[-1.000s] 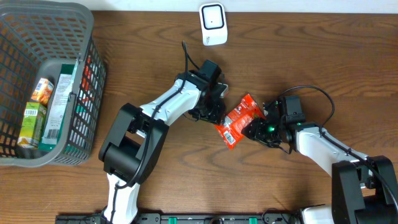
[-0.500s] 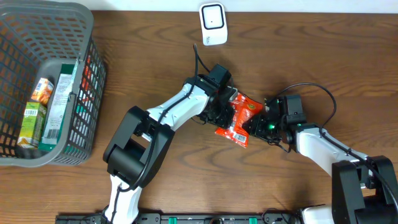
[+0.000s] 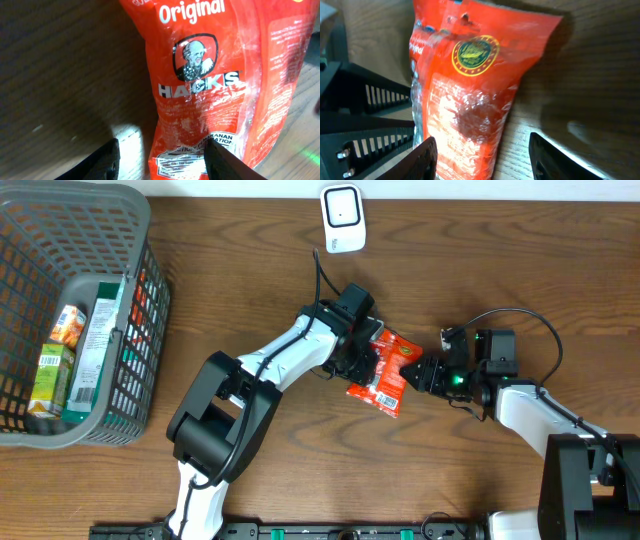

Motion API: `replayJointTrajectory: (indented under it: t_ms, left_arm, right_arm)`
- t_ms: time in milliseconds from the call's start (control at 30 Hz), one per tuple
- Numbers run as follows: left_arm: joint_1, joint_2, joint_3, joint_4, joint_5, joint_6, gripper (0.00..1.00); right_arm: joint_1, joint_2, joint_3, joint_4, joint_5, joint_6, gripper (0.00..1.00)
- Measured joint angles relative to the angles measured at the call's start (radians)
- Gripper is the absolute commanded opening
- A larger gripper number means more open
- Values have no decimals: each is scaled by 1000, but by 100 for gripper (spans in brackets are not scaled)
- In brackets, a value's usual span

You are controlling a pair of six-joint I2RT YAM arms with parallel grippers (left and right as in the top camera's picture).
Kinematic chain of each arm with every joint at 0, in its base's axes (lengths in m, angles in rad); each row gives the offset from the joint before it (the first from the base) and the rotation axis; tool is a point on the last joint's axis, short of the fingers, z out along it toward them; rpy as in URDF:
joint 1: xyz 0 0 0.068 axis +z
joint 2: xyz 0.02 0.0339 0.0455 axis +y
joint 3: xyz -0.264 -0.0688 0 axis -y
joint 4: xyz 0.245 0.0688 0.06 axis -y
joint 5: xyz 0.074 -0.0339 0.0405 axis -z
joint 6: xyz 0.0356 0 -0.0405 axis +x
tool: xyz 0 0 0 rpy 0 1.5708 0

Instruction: Scan the item barcode

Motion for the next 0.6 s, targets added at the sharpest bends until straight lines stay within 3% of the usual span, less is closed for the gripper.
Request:
replayJointTrajectory:
  t_ms: [533,600]
  left_arm:
    - [-4,0,0,21,-2,-3,56]
    - [-1,-1,0,22,-2,-3,57]
  right_arm:
    - [145,6,0,50,207,8,50]
    - [158,6,0,65,223,8,45]
